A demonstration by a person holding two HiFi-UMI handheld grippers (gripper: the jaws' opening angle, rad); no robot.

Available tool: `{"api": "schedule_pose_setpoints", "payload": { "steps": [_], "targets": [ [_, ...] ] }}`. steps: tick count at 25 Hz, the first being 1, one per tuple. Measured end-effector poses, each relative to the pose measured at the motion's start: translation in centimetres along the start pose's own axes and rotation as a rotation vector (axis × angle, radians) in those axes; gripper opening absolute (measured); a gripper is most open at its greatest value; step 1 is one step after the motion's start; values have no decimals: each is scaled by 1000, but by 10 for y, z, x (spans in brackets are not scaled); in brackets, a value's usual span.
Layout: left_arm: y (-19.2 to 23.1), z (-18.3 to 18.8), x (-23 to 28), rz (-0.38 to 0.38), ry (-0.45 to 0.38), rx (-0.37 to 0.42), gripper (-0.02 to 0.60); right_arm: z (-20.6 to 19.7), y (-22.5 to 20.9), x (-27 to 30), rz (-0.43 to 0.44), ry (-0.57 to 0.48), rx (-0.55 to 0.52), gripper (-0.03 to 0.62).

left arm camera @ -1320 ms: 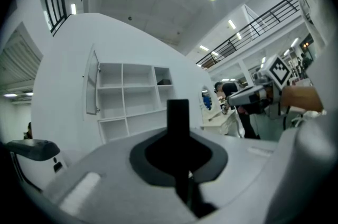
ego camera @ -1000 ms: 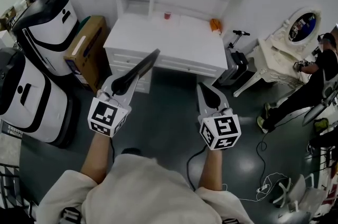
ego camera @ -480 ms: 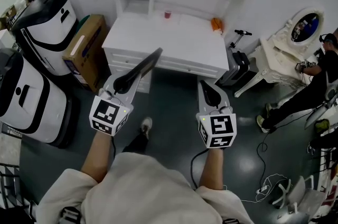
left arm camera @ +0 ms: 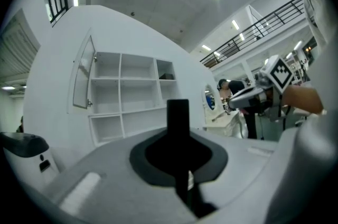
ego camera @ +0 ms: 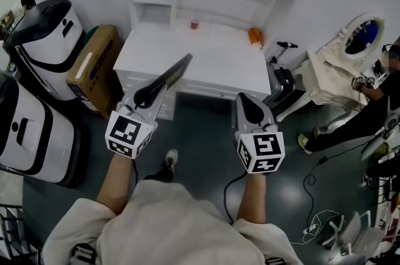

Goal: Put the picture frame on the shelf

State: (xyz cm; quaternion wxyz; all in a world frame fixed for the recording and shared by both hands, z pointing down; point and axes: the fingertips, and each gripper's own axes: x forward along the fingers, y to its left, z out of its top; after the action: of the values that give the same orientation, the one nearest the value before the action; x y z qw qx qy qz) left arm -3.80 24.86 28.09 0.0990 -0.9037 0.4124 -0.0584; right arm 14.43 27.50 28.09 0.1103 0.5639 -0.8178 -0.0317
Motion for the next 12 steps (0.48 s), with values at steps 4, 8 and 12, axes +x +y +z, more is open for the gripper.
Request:
{"api": "schedule_pose_setpoints", "payload": {
  "steps": [4, 8, 12],
  "targets": [
    [22, -1, 31, 1, -8, 1, 11, 8, -18, 29, -4, -14, 16, 6],
    [43, -5, 54, 4, -8, -3, 11, 12, -29, 54, -9, -16, 26, 6],
    [63, -10, 73, 16, -4, -12, 11, 13, -38, 79, -3, -13, 31, 6]
  ]
}}
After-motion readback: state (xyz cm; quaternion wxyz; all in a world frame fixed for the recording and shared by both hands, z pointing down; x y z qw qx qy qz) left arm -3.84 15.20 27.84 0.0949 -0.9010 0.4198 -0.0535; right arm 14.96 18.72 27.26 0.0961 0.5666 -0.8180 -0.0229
